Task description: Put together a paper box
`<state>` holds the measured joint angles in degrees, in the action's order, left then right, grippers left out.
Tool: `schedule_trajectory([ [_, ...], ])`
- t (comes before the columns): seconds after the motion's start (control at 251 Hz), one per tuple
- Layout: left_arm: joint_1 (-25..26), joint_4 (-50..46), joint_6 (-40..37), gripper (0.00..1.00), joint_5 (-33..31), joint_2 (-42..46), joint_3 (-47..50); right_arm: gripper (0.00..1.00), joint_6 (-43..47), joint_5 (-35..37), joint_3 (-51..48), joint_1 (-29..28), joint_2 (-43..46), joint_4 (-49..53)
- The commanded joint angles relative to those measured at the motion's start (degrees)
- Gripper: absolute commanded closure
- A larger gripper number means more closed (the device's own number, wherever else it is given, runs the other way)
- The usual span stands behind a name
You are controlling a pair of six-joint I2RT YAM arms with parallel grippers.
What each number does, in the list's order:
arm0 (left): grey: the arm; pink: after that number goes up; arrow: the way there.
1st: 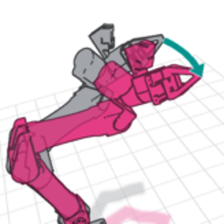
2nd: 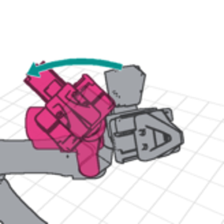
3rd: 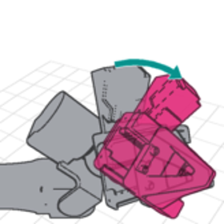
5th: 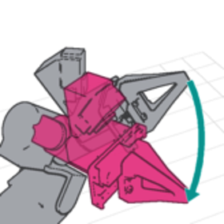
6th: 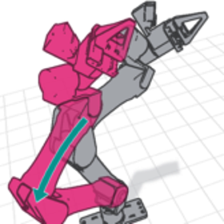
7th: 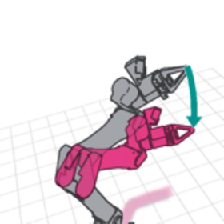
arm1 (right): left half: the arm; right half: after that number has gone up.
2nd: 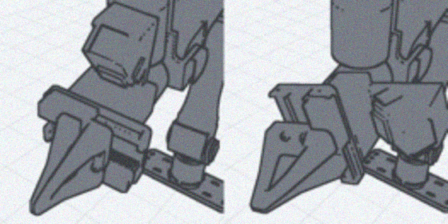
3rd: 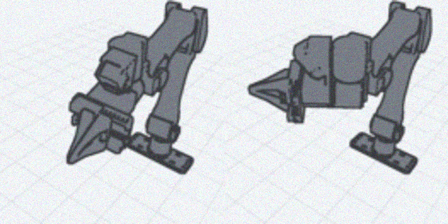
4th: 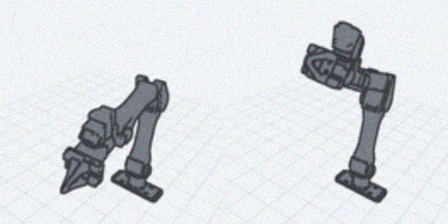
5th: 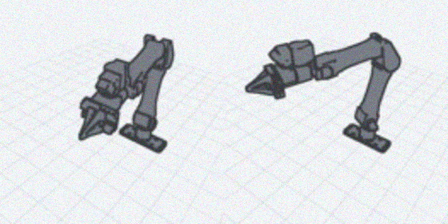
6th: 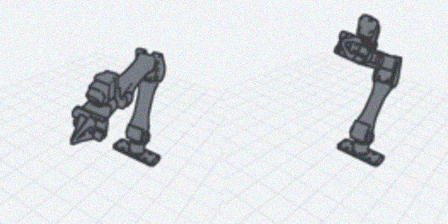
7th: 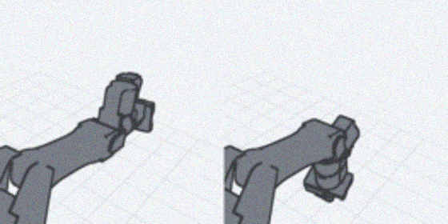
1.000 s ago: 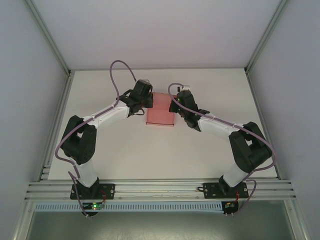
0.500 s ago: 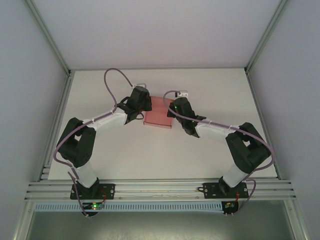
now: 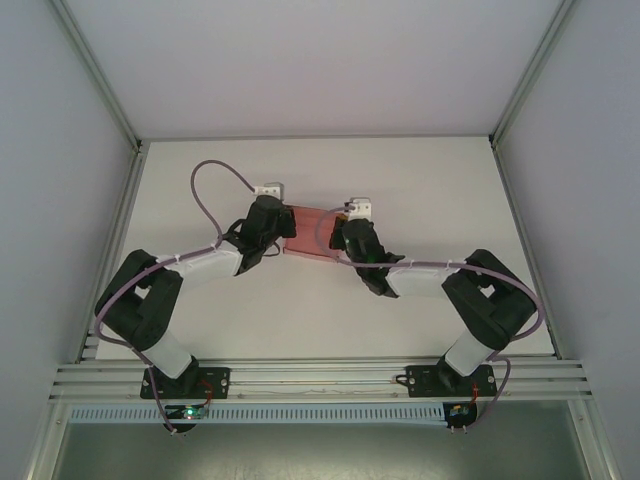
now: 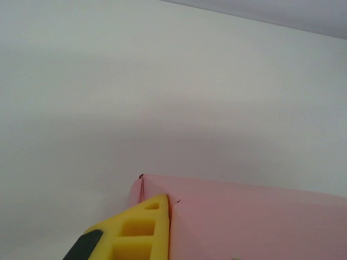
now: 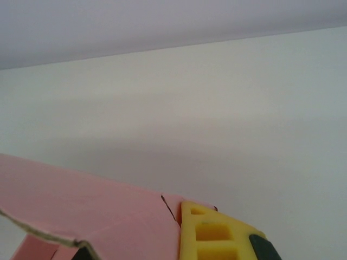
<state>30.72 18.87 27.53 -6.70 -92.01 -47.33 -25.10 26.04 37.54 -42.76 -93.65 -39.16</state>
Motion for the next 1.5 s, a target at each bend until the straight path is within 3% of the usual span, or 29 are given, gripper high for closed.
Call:
schedule_trajectory([
  [0.0,1.1,-1.1,-0.1,0.94,0.9,-1.0,3.7,0.97,-2.8,2.3,-3.3,-1.7,-2.0,-9.5],
  [0.076,1.2,-1.4,0.0,0.95,1.6,-1.2,3.6,0.97,-6.0,3.2,-1.0,-1.5,-2.2,-7.9],
  [0.235,2.3,-4.5,0.2,0.95,2.3,-0.6,0.0,0.97,-8.2,1.3,10.5,-1.8,-3.0,5.3],
  [0.399,3.6,-5.6,-0.3,0.95,1.8,1.2,-0.7,0.96,-11.4,2.7,11.4,-1.7,-3.1,8.4],
  [1.054,4.9,4.5,-1.6,0.94,0.6,0.9,13.1,0.99,-2.6,-0.9,-9.8,-2.9,-6.7,-17.4],
  [1.365,6.0,0.0,-0.2,0.84,-0.9,4.7,12.0,1.0,1.1,5.2,-10.0,-5.5,-6.2,-16.3],
  [1.492,6.6,-3.7,0.2,0.58,-2.5,7.8,11.4,1.0,1.5,8.9,-9.5,-7.0,-6.2,-13.8],
])
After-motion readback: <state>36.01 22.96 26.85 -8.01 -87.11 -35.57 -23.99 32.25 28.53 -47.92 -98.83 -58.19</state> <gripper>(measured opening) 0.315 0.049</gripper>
